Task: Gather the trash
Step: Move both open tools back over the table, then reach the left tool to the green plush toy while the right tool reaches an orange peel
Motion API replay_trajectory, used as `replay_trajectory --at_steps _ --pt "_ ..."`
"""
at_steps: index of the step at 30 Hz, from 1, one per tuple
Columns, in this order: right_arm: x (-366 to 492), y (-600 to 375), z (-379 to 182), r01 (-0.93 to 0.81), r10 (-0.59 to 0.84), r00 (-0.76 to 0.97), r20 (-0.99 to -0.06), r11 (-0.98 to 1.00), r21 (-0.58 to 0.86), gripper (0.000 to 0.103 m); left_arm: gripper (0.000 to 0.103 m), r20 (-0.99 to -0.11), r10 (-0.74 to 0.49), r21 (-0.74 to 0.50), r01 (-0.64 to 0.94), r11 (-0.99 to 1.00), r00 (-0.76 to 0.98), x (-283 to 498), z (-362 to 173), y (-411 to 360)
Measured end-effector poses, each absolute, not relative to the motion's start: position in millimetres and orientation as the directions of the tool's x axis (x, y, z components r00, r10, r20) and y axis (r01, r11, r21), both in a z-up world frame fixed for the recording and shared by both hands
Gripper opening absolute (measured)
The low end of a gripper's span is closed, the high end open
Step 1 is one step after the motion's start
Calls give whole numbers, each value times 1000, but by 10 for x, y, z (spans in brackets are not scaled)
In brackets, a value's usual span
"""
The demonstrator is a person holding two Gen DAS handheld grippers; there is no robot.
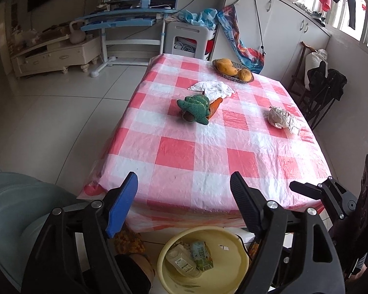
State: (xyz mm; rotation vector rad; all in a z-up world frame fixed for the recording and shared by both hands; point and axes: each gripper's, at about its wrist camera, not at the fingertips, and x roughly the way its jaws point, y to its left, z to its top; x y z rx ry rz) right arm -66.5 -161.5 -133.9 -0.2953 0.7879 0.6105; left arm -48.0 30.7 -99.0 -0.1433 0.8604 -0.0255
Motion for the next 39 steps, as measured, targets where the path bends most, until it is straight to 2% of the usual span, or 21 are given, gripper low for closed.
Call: replay_trajectory --at_steps 8,14,19,25,34,35,37,39 --pt "-487 -1567 -1242 -610 414 560 -718 793 -18 89 74 -755 -60 -136 -66 989 652 -146 -933 473" --pt "-252 -1480 -1178 -622 423 569 -705 782 -33 89 74 -816 -60 -165 -133 977 575 125 -1134 674" --pt "43 -1412 -1158 -620 441 570 -693 785 -11 89 74 -831 -48 -140 -124 982 554 374 -1207 660" --pt "400 -1369 -1209 -591 418 572 -706 807 -1 89 74 -817 -133 -211 -76 975 561 734 -1238 556" --pt "807 -1616 -1376 -499 346 552 -758 866 32 89 74 -843 -91 -77 48 996 530 1437 -1442 79" --pt "827 -1616 -1390 -500 348 549 -760 866 36 89 68 -850 -87 -64 63 996 519 1487 -1470 44" --pt "880 -1606 -1412 -505 356 541 -762 862 44 89 46 -870 -123 -95 82 992 478 1557 -1520 33" --pt "934 -1589 -1428 -511 372 532 -761 858 62 89 36 -863 -170 -154 74 985 476 1557 -1476 96"
